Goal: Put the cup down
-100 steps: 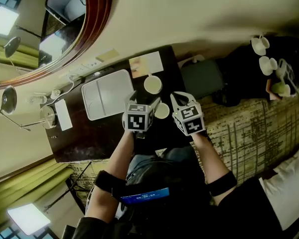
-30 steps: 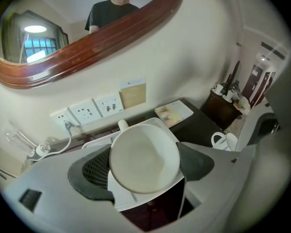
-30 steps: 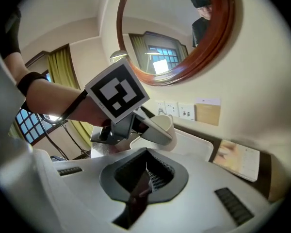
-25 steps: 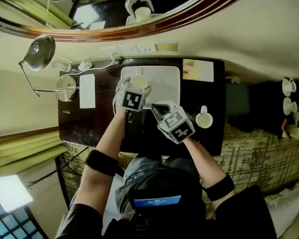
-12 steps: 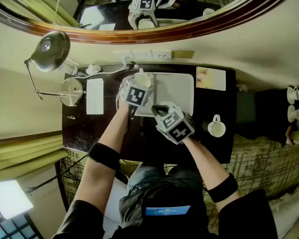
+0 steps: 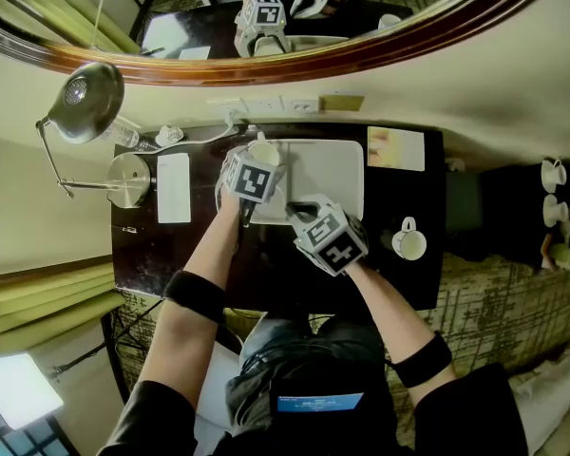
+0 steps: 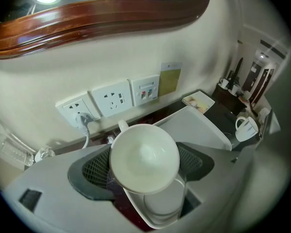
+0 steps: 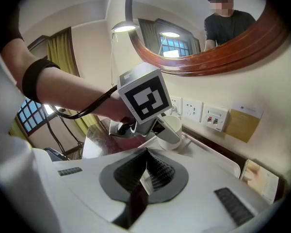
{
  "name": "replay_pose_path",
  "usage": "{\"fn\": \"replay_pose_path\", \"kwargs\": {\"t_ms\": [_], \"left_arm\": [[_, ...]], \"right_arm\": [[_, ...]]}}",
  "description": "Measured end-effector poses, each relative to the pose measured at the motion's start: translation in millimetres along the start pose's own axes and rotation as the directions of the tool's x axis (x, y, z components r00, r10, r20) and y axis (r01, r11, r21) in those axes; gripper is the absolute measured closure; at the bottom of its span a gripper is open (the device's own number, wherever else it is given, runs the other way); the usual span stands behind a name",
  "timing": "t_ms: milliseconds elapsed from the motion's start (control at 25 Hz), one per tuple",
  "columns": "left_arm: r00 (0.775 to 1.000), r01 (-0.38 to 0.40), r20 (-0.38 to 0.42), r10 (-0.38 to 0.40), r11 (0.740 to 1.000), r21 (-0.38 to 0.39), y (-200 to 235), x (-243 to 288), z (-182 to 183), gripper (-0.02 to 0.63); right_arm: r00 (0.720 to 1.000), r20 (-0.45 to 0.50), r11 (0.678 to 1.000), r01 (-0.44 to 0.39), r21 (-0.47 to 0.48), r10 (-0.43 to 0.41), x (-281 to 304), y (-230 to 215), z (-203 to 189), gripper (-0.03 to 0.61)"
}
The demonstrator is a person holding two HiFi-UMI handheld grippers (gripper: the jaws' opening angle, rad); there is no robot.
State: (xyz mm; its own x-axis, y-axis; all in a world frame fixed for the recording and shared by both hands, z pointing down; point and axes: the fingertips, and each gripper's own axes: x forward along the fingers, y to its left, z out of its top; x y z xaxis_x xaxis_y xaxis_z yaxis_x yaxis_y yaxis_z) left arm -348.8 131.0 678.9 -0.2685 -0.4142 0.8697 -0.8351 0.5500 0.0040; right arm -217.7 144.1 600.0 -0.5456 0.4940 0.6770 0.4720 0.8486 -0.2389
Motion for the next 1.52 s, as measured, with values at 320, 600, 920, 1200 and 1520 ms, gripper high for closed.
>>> {"fn": "replay_pose_path", "kwargs": {"t_ms": [320, 600, 920, 1200, 1520], "left_arm": [[0.999, -0.01, 0.031, 0.01, 1.0, -0.017, 4.4, 2.7, 4.5, 0.198], [0.997, -0.02, 0.073, 0.025, 0.997, -0.068, 5.4, 4.7, 6.3, 0.172], [0.994, -0.041, 0.099, 0.05, 0.996, -0.084, 6.2, -20.0, 19.0, 0.147], [0.995, -0.025, 0.097, 0.028, 0.999, -0.031, -27.7, -60.8, 16.8, 0.147], [0.981, -0.019, 0.195, 0.022, 1.0, -0.019, -72.6, -115.6, 16.9, 0.257]], "right_arm": [[1.0, -0.001, 1.0, -0.001, 0.006, 0.001, -1.9, -1.8, -3.6, 0.577], [1.0, -0.01, 1.0, -0.01, 0.007, 0.01, -3.7, -0.2, -9.4, 0.577], [1.0, -0.004, 1.0, -0.006, -0.005, 0.006, -16.2, 1.7, -6.8, 0.577], [1.0, 0.007, 1.0, 0.006, -0.021, -0.006, -40.1, 7.6, -4.7, 0.577], [1.0, 0.018, 1.0, 0.02, -0.023, -0.02, -75.9, 14.8, -8.5, 0.577]]}}
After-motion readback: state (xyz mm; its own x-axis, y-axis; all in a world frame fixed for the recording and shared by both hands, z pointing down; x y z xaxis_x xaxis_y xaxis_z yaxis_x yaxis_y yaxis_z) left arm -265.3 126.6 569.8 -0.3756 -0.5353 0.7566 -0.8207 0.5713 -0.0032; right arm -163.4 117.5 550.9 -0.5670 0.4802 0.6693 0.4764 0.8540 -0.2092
